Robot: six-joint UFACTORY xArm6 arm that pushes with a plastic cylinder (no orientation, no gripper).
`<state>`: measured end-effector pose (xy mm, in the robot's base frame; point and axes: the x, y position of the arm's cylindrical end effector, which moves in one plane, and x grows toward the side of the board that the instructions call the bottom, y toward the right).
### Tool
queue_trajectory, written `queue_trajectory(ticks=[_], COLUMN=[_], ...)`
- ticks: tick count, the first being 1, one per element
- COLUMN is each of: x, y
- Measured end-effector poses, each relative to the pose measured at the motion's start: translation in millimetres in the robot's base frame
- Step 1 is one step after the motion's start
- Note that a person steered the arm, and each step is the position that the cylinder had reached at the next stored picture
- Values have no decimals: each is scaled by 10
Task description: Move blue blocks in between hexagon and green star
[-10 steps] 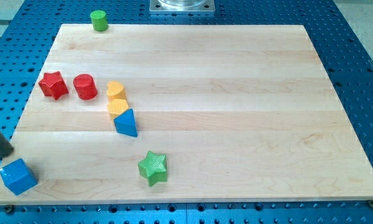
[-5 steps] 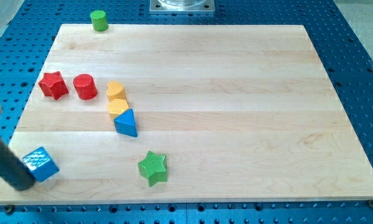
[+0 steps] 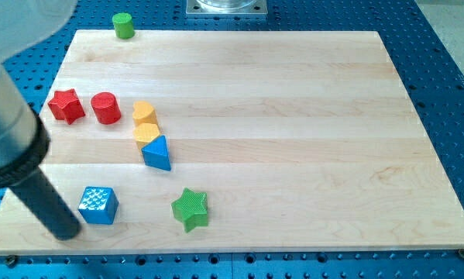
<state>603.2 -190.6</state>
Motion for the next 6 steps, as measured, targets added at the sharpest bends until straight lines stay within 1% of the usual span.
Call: queue_trajectory(ticks=[1,2,3,4,5,6], x=[-133,-239,-366,-492,-530,-540], y=[339,381,169,350,574,657])
